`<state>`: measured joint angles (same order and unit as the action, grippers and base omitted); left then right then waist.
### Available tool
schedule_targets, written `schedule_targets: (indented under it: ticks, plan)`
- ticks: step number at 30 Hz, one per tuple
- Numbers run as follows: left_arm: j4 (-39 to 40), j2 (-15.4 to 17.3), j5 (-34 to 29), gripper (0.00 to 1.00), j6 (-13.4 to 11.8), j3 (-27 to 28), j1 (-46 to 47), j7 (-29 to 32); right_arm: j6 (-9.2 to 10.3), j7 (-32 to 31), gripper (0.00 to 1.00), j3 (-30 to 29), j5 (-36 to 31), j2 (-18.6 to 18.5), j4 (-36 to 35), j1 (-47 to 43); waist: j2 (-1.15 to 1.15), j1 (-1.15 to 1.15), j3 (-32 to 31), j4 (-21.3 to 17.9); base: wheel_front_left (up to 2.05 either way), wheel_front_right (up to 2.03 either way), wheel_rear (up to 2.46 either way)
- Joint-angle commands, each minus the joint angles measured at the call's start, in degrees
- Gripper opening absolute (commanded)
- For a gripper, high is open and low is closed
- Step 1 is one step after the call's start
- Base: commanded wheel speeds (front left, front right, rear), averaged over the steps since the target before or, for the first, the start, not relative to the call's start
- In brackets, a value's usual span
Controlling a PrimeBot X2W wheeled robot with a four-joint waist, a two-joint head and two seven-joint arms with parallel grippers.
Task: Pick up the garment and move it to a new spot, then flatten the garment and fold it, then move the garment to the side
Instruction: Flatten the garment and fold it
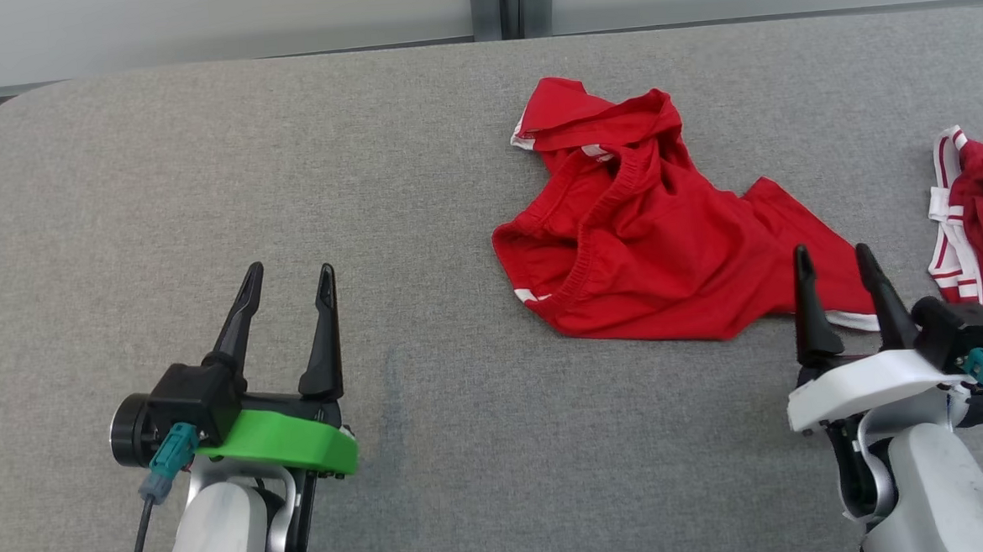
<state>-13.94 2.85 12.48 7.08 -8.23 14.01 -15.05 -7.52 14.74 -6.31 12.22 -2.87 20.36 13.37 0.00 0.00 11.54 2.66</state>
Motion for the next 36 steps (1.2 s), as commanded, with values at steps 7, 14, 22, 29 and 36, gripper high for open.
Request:
schedule_targets:
  ticks: [7, 14, 22, 29, 36]
  plan:
    - [-0.1, 0.1, 0.3, 1.0, 0.3, -0.8, 0.0, -0.1, 0.09, 0.5, 1.0, 7.8, 0.7, -0.2, -6.3, -3.5, 0.0, 0.0, -0.6, 1.8, 0.0, 0.0, 0.0]
    - [0.1, 0.1, 0.3, 1.0, 0.3, -1.3, -0.8, -0.1, 0.09, 0.5, 1.0, 9.9, -0.1, -0.1, -7.1, -4.1, 0.0, 0.0, -0.4, 4.4, 0.0, 0.0, 0.0]
    - [-0.1, 0.1, 0.8, 1.0, 0.3, -2.2, -0.4, -0.1, 0.09, -1.0, 1.0, 10.7, -4.0, -0.1, -2.5, 0.9, 0.0, 0.0, 0.4, 7.2, 0.0, 0.0, 0.0]
    - [-0.2, 0.1, 2.2, 1.0, -0.4, -3.7, 0.8, -0.1, 0.09, -5.7, 1.0, 7.2, -5.8, -0.1, 3.3, 8.9, 0.0, 0.0, 2.2, 10.2, 0.0, 0.0, 0.0]
    - [-0.5, 0.1, 3.2, 1.0, -0.6, -4.3, 1.3, -0.1, 0.1, -10.5, 1.0, 3.7, -6.1, -0.1, 9.1, 14.0, 0.0, 0.0, 3.7, 12.8, 0.0, 0.0, 0.0]
